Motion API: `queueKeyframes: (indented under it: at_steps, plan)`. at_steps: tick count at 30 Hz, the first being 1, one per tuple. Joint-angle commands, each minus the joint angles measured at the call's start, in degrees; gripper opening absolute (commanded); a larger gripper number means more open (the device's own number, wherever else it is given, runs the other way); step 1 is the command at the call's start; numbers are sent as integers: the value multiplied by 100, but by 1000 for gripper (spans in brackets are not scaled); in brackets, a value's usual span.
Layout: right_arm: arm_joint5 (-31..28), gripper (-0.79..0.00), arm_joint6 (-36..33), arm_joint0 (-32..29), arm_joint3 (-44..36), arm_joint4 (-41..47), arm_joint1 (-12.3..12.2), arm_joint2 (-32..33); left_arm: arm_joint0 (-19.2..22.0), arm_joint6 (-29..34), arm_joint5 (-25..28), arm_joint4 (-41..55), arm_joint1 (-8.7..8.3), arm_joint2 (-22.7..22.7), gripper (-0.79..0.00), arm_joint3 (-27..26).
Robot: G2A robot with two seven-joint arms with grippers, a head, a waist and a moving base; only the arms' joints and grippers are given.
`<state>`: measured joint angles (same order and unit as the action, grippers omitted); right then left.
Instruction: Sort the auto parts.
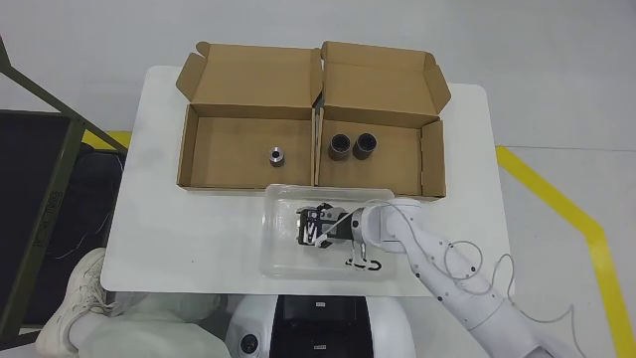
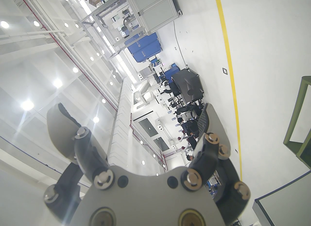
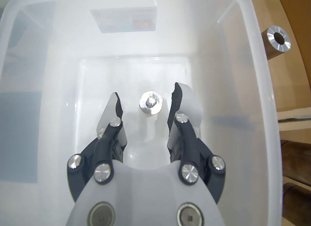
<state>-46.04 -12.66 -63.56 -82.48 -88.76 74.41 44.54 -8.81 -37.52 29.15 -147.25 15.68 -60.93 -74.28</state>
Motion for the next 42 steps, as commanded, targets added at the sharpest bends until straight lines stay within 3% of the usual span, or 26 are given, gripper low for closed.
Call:
queueKeyframes:
  at_steps: [1, 5, 8, 9, 10, 32, 42]
  plan:
    - [21, -419, 12, 18, 26, 0, 3, -12, 0, 0, 0, 0, 0, 0, 0, 0]
    - [62, -526, 39, 48, 59, 12, 5, -22, 0, 0, 0, 0, 0, 0, 0, 0]
    - [70, -680, 29, 57, 47, 13, -1, -18, 0, 0, 0, 0, 0, 0, 0, 0]
    - [71, -767, 25, 52, 33, 15, -4, -14, 0, 0, 0, 0, 0, 0, 0, 0]
    - [66, -785, 16, 50, 11, 10, -9, -9, 0, 0, 0, 0, 0, 0, 0, 0]
    - [44, -785, 367, -470, -1533, 101, -259, 585, 0, 0, 0, 0, 0, 0, 0, 0]
    - [203, -785, 1375, -731, -2454, -179, -397, 1028, 0, 0, 0, 0, 0, 0, 0, 0]
